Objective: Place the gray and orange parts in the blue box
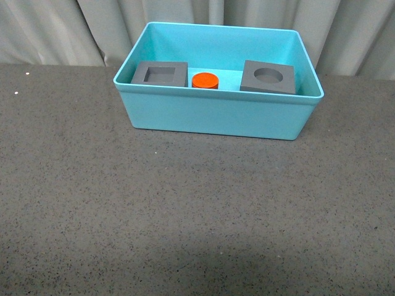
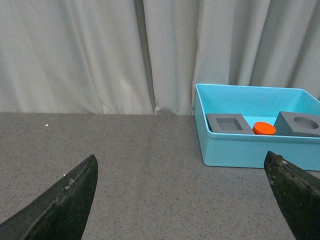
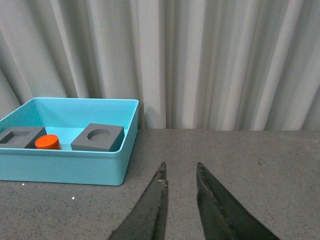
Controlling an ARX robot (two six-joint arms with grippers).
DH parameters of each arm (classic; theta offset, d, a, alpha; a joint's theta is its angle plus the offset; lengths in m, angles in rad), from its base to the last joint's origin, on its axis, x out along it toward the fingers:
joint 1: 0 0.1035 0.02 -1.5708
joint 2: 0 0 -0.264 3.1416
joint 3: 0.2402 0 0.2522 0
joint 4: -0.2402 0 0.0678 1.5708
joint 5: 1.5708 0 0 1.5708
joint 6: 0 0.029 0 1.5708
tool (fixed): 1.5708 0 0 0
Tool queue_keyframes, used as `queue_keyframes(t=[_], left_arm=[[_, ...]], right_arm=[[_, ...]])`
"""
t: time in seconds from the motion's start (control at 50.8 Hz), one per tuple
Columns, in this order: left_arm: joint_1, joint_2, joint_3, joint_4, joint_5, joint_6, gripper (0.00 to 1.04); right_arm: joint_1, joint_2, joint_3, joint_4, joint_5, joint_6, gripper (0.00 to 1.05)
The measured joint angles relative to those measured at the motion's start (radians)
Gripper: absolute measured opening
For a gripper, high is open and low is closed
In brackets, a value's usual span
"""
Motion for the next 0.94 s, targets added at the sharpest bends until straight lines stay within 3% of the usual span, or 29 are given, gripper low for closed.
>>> queue_keyframes(t=[0.256,0.433,0.945], left_arm=[[0.0,0.0,0.0,0.0,0.0,0.0,0.98],[0.0,0.0,0.0,0.0,0.0,0.0,0.98],[0.0,0.0,0.0,0.0,0.0,0.0,0.98]], right_arm=[[0.0,0.0,0.0,0.0,0.0,0.0,0.59],[0.0,0.0,0.0,0.0,0.0,0.001,0.97],[0.0,0.0,0.0,0.0,0.0,0.001,0.95]])
